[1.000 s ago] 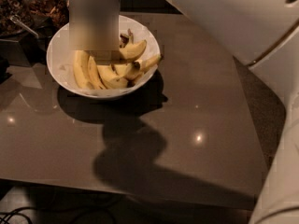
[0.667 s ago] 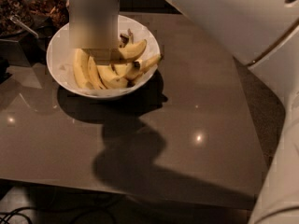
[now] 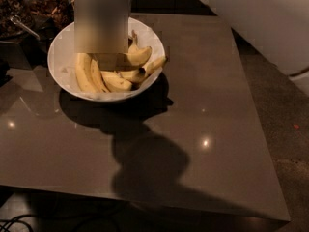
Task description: Pick banana from white bowl
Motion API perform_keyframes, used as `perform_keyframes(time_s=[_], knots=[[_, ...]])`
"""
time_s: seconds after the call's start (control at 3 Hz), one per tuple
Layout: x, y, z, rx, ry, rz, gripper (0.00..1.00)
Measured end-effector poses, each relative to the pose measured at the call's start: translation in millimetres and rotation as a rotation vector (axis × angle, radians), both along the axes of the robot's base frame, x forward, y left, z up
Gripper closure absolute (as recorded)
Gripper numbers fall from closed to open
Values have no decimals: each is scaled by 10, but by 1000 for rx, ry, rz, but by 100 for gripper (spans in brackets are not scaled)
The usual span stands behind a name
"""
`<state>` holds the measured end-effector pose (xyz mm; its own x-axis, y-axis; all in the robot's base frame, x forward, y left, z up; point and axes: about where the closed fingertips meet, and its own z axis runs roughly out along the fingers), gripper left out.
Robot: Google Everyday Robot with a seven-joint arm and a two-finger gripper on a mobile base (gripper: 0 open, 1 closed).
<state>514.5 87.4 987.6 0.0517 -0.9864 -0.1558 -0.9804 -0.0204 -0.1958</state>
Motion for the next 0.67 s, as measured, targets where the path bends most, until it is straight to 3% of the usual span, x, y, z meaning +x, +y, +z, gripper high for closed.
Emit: perform_keyframes(time_s=[0.33,0.67], knots=[[-115,-63,9,12,36,-10,100],[-307,34,119,94,50,-27,100]])
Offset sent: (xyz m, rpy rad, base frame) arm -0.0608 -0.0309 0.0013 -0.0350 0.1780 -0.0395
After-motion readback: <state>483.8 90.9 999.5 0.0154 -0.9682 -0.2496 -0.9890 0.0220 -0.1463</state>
